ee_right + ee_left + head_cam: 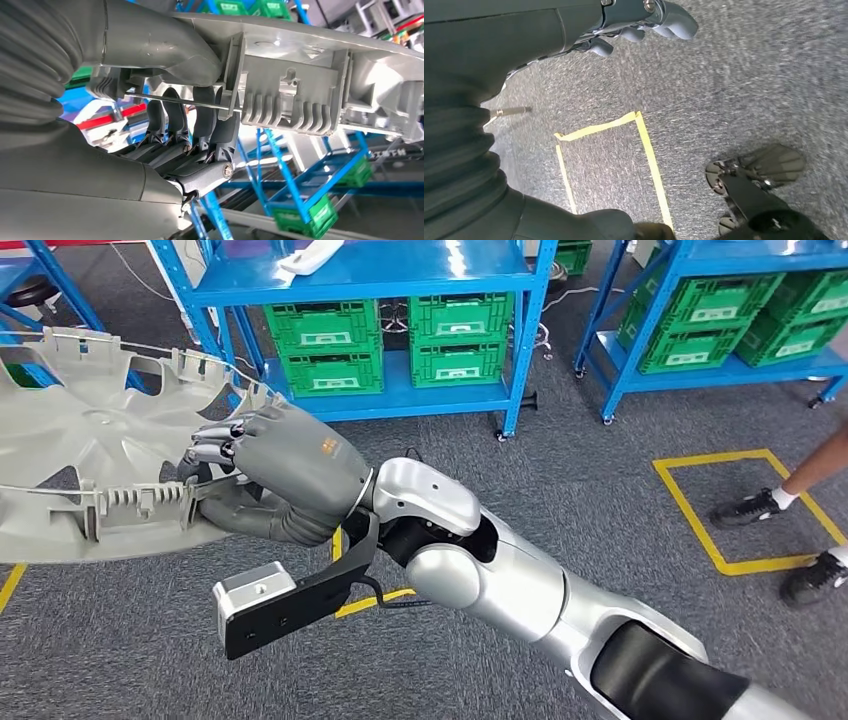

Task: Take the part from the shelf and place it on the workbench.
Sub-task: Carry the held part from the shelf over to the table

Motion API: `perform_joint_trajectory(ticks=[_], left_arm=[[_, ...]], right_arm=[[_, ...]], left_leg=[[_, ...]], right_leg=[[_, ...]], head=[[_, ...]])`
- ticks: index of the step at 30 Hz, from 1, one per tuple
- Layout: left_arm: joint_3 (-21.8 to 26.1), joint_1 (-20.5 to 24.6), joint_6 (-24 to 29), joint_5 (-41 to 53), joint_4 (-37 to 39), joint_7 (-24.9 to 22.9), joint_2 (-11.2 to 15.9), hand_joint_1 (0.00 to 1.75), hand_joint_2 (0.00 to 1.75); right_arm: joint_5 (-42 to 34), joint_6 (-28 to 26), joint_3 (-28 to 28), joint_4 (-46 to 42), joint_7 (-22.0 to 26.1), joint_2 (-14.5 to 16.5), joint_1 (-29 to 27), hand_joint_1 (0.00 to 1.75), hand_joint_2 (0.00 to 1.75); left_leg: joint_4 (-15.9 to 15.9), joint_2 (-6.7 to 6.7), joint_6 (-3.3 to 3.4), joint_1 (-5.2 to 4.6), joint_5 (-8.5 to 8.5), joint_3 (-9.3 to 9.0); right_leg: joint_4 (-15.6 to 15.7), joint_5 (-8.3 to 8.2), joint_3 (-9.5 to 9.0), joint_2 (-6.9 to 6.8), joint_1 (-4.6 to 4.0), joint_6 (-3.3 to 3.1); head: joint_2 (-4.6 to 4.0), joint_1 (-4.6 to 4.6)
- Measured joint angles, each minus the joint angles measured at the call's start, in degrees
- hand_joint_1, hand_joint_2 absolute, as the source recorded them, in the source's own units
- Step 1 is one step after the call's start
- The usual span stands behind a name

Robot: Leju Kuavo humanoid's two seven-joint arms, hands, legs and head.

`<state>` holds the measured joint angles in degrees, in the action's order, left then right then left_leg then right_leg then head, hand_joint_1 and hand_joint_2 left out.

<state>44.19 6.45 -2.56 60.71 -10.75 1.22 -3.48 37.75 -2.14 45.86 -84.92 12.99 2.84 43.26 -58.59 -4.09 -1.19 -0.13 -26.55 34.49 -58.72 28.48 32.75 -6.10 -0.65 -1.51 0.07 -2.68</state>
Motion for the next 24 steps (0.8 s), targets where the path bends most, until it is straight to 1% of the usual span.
perform_joint_trajectory(ticks=[1, 2, 3, 4, 5, 6, 7, 8, 9, 10, 11, 12, 13, 14, 15, 16, 17, 18, 19, 20, 21, 22, 23, 24], left_arm=[[0.01, -0.07, 0.00, 0.00, 0.01, 0.00, -0.01, 0.00, 1.75], [0.01, -0.15, 0.00, 0.00, 0.01, 0.00, -0.03, 0.00, 1.75], [0.02, -0.21, 0.00, -0.01, 0.01, 0.00, -0.03, 0.00, 1.75], [0.02, -0.21, 0.00, -0.01, 0.01, 0.00, -0.02, 0.00, 1.75], [0.02, -0.14, 0.00, -0.01, -0.01, 0.01, -0.01, 0.00, 1.75], [0.02, -0.09, 0.00, -0.02, -0.02, 0.01, 0.02, 0.00, 1.75], [0.03, -0.11, 0.00, -0.02, -0.02, 0.01, 0.02, 0.00, 1.75], [0.04, -0.19, 0.00, -0.02, -0.01, 0.01, 0.02, 0.00, 1.75], [0.05, -0.27, 0.00, -0.02, 0.00, 0.01, 0.02, 0.00, 1.75], [0.07, -0.32, 0.00, -0.02, 0.01, 0.01, 0.01, 0.00, 1.75], [0.08, -0.34, 0.00, -0.02, 0.02, 0.01, 0.01, 0.00, 1.75], [0.08, -0.30, 0.00, -0.01, 0.02, 0.01, 0.00, 0.00, 1.75], [0.09, -0.26, 0.00, 0.00, 0.01, 0.01, 0.02, 0.00, 1.75], [0.09, -0.26, -0.01, 0.03, -0.01, 0.01, 0.04, 0.00, 1.75], [0.09, -0.29, -0.02, 0.13, -0.02, 0.00, 0.07, 0.00, 1.75], [0.09, -0.33, -0.06, 0.29, -0.03, -0.03, 0.19, 0.00, 1.75], [0.09, -0.36, -0.15, 0.46, 0.00, -0.07, 0.18, 0.00, 1.75], [0.08, -0.35, -0.25, 0.63, 0.02, -0.13, 0.21, 0.00, 1.75], [0.08, -0.25, -0.34, 0.77, 0.04, -0.19, 0.22, 0.00, 1.75], [0.07, -0.11, -0.42, 0.90, 0.06, -0.25, 0.13, 0.00, 1.75], [0.07, 0.03, -0.44, 1.02, 0.06, -0.31, 0.13, 0.00, 1.75], [0.07, 0.15, -0.46, 1.13, 0.07, -0.37, 0.11, 0.00, 1.75], [0.07, 0.18, -0.46, 1.19, 0.07, -0.42, 0.13, 0.00, 1.75], [0.07, 0.16, -0.46, 1.21, 0.06, -0.46, 0.16, 0.00, 1.75]], right_arm=[[0.01, 0.00, 0.02, -0.06, -0.01, 0.01, 0.03, 1.75, 1.75], [0.01, 0.01, 0.03, -0.13, 0.01, 0.03, 0.05, 1.75, 1.75], [0.01, 0.01, 0.05, -0.19, 0.03, 0.03, 0.07, 1.75, 1.75], [0.01, 0.01, 0.06, -0.24, 0.01, -0.01, 0.03, 1.75, 1.75], [0.01, 0.01, 0.07, -0.25, 0.02, -0.08, -0.06, 1.75, 1.75], [0.02, 0.01, 0.07, -0.25, 0.01, -0.15, -0.19, 1.75, 1.75], [0.03, 0.01, 0.07, -0.25, 0.01, -0.22, -0.33, 1.75, 1.75], [0.05, 0.02, 0.07, -0.25, 0.01, -0.28, -0.45, 1.75, 1.75], [0.09, 0.04, 0.07, -0.25, 0.01, -0.32, -0.52, 1.75, 1.75], [0.16, 0.05, 0.07, -0.25, 0.02, -0.34, -0.54, 1.75, 1.75], [0.24, 0.05, 0.07, -0.25, 0.03, -0.36, -0.55, 1.75, 1.75], [0.35, 0.05, 0.07, -0.26, 0.04, -0.37, -0.52, 1.75, 1.75], [0.47, 0.05, 0.07, -0.26, 0.04, -0.37, -0.49, 1.75, 1.75], [0.57, 0.04, 0.07, -0.27, 0.04, -0.38, -0.48, 1.75, 1.75], [0.68, 0.04, 0.07, -0.27, 0.02, -0.39, -0.46, 1.75, 1.75], [0.80, 0.04, 0.07, -0.27, 0.00, -0.39, -0.46, 1.75, 1.75], [0.97, 0.04, 0.07, -0.27, -0.05, -0.38, -0.49, 1.75, 1.75], [1.12, 0.01, 0.07, -0.27, -0.09, -0.38, -0.50, 1.75, 1.75], [1.29, -0.04, 0.07, -0.27, -0.14, -0.38, -0.56, 1.75, 1.75], [1.47, -0.10, 0.07, -0.27, -0.18, -0.40, -0.69, 1.75, 1.75], [1.59, -0.16, 0.07, -0.27, -0.20, -0.44, -0.87, 1.75, 1.75], [1.73, -0.19, 0.07, -0.27, -0.23, -0.48, -1.11, 1.75, 1.75], [1.81, -0.20, 0.07, -0.27, -0.27, -0.52, -1.34, 1.75, 1.75], [1.85, -0.20, 0.07, -0.27, -0.36, -0.57, -1.50, 1.75, 1.75]], left_leg=[[0.11, 0.95, 0.48, 0.13, 0.29, 0.01], [0.23, 1.89, 0.90, 0.28, 0.51, 0.12], [0.36, 2.80, 1.30, 0.44, 0.72, 0.21], [0.51, 3.76, 1.69, 0.60, 0.96, 0.27], [0.51, 4.43, 1.85, 0.63, 1.06, 0.43], [0.47, 5.17, 1.94, 0.64, 1.13, 0.60], [0.39, 5.98, 1.95, 0.65, 1.18, 0.75], [0.27, 6.80, 1.91, 0.67, 1.21, 0.87], [0.11, 7.67, 1.82, 0.71, 1.25, 0.96], [-0.07, 8.52, 1.69, 0.76, 1.28, 1.03], [-0.26, 9.31, 1.49, 0.83, 1.32, 1.16], [-0.43, 10.08, 1.17, 0.85, 1.38, 1.35], [-0.51, 10.69, 0.77, 0.89, 1.49, 1.59], [-0.46, 11.23, 0.32, 0.96, 1.64, 1.83], [-0.28, 11.77, -0.17, 1.04, 1.86, 2.02], [-0.11, 12.12, -0.57, 1.14, 2.05, 2.21], [-0.30, 11.60, -0.87, 1.14, 1.93, 2.47], [-1.12, 10.45, -1.07, 1.06, 1.39, 2.96], [-3.44, 8.64, -1.23, 1.00, 0.02, 4.09], [-6.92, 6.67, -1.37, 0.94, -1.85, 5.65], [-10.92, 5.44, -1.52, 0.98, -3.74, 7.44], [-14.53, 4.70, -1.68, 1.03, -5.21, 9.00], [-16.23, 4.46, -1.75, 1.06, -5.58, 9.58], [-15.66, 4.31, -1.77, 1.07, -4.91, 9.00]], right_leg=[[-0.11, 0.21, -0.06, -0.24, -0.01, 0.38], [-0.67, 0.75, 0.05, 0.45, 0.11, 0.82], [-2.16, 1.83, 0.60, 1.69, 0.27, 1.28], [-4.89, 3.49, 1.75, 3.25, 0.46, 1.73], [-8.64, 5.36, 3.53, 4.82, 0.62, 1.96], [-12.50, 6.95, 5.45, 5.54, 0.69, 2.10], [-15.32, 7.73, 6.88, 5.82, 0.75, 2.19], [-16.21, 7.44, 7.39, 5.93, 0.81, 2.21], [-14.68, 6.03, 6.69, 6.07, 0.90, 2.17], [-11.28, 3.99, 5.02, 6.48, 1.02, 2.09], [-7.28, 2.31, 3.05, 7.64, 1.19, 1.95], [-3.92, 1.10, 1.44, 8.69, 1.24, 1.80], [-1.86, 0.56, 0.54, 9.44, 1.26, 1.61], [-1.08, 0.57, 0.30, 9.83, 1.18, 1.35], [-0.98, 0.42, 0.38, 9.29, 1.00, 1.05], [-0.79, 0.19, 0.39, 8.59, 1.04, 0.63], [-0.54, -0.03, 0.30, 7.96, 1.05, 0.21], [-0.28, -0.25, 0.21, 7.29, 1.14, -0.20], [-0.05, -0.38, 0.15, 6.54, 1.18, -0.52], [0.01, -0.41, 0.15, 5.83, 1.09, -0.73], [0.00, -0.39, 0.20, 5.02, 0.99, -0.87], [-0.03, -0.35, 0.24, 4.16, 0.89, -0.95], [-0.06, -0.32, 0.27, 3.35, 0.84, -0.98], [-0.12, -0.28, 0.29, 2.58, 0.82, -0.96]], head=[[0.00, -0.07], [0.00, -0.12], [0.00, -0.17], [0.00, -0.22], [0.00, -0.27], [0.00, -0.31], [0.00, -0.32], [0.00, -0.32], [0.00, -0.32], [0.00, -0.32], [0.00, -0.32], [0.00, -0.32], [0.00, -0.31], [0.00, -0.31], [0.00, -0.32], [0.00, -0.34], [0.00, -0.28], [0.00, -0.14], [0.00, -0.01], [0.00, 0.13], [0.00, 0.19], [0.00, 0.18], [0.00, 0.18], [0.00, 0.19]])
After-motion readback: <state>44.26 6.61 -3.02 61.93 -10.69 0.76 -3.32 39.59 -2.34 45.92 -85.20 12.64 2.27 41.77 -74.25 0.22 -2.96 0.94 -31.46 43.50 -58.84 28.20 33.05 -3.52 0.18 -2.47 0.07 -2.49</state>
